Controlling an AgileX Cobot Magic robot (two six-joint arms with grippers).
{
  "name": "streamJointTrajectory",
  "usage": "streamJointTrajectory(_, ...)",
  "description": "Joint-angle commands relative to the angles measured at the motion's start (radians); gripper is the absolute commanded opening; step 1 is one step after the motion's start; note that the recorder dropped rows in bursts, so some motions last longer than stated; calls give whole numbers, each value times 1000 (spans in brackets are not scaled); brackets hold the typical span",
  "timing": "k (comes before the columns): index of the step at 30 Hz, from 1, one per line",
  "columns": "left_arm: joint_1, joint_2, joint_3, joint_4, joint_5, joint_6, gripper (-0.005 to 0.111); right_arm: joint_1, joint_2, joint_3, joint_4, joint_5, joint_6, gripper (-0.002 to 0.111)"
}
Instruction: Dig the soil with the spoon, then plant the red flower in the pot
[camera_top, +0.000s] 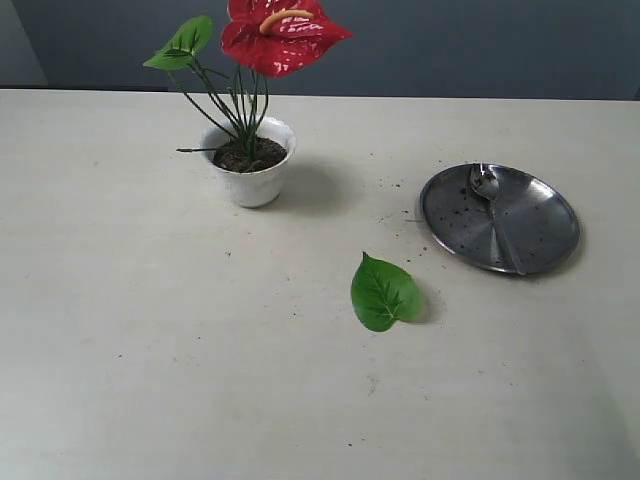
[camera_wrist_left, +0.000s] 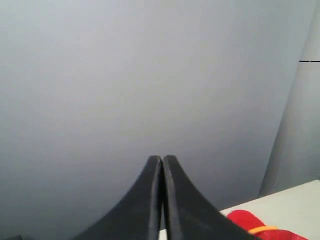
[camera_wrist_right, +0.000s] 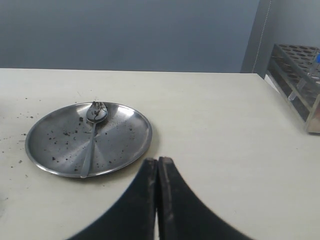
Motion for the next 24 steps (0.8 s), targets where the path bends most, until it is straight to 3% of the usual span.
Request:
streamJointTrajectory(1, -1, -53, 15, -16, -62, -67, 0, -2, -6, 1, -1, -7, -2, -1)
streamJointTrajectory(7, -1, -92, 15, -22, -100, -105, 0, -2, -6, 1, -1, -7, -2, -1)
streamJointTrajectory(24, -1, -94, 15, -4, -404, -31, 0, -2, -6, 1, -1, -7, -2, -1)
